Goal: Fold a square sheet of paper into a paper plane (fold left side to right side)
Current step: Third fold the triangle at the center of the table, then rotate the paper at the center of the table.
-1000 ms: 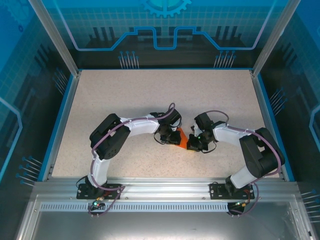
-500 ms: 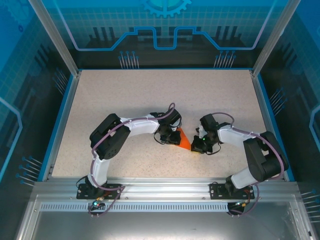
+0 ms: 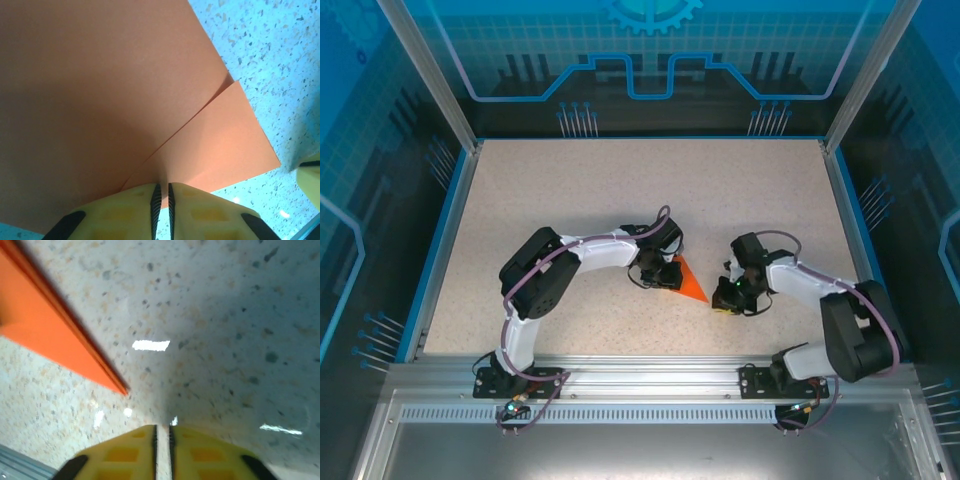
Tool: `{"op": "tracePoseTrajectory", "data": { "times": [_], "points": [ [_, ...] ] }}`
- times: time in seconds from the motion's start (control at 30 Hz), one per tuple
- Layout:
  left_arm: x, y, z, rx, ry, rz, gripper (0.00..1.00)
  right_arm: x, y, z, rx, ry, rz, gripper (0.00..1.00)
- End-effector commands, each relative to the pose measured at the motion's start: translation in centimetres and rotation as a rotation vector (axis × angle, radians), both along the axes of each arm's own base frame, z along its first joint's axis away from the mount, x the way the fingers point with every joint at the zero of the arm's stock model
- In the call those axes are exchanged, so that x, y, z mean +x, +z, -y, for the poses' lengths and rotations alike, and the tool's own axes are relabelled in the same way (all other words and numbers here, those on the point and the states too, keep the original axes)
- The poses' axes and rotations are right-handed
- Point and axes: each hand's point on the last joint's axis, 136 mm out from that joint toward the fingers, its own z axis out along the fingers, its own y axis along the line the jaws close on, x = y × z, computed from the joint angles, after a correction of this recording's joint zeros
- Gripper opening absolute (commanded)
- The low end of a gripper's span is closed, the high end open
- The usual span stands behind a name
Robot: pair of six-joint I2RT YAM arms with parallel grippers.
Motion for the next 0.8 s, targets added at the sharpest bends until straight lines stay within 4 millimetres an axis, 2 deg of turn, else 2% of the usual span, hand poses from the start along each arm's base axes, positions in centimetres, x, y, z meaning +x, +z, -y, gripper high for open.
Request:
{"op": "tracePoseTrajectory", "data": {
  "times": [0.0,0.07,0.13,0.2,0.27,0.37,0.47,0.57,0.6,0.77],
  "points": [
    [0.4,0.3,-2.1,0.041,0.025,0.004,0.22,0.8,2.9,0.0,0.032,0.040,0.097,0.27],
    [1.1,3.0,-1.6,-0.035,0.032,0.033,0.27,1.8,4.2,-1.1,0.088,0.081,0.154,0.36],
    [1.9,5.6,-1.7,-0.100,0.049,0.060,0.33,2.5,4.7,-2.0,0.110,0.132,0.176,0.40],
    [2.5,7.7,-2.4,-0.148,0.071,0.090,0.39,3.3,4.8,-2.4,0.073,0.178,0.188,0.44],
    [3.0,9.4,-3.9,-0.174,0.114,0.121,0.45,4.1,4.6,-2.8,-0.005,0.221,0.197,0.49],
    [3.4,9.8,-6.7,-0.179,0.201,0.130,0.51,4.7,3.8,-3.0,-0.113,0.242,0.186,0.63],
    [3.0,9.0,-9.2,-0.175,0.277,0.121,0.53,5.0,3.1,-3.7,-0.153,0.261,0.173,0.80],
    [2.6,8.1,-10.8,-0.153,0.318,0.113,0.54,4.6,2.2,-4.5,-0.160,0.278,0.147,0.96],
    [2.4,7.9,-11.3,-0.146,0.327,0.113,0.54,4.3,1.9,-4.8,-0.162,0.284,0.138,0.99],
    [2.4,7.6,-12.1,-0.131,0.347,0.117,0.55,3.2,0.8,-6.1,-0.169,0.324,0.106,1.00]
  ]
}}
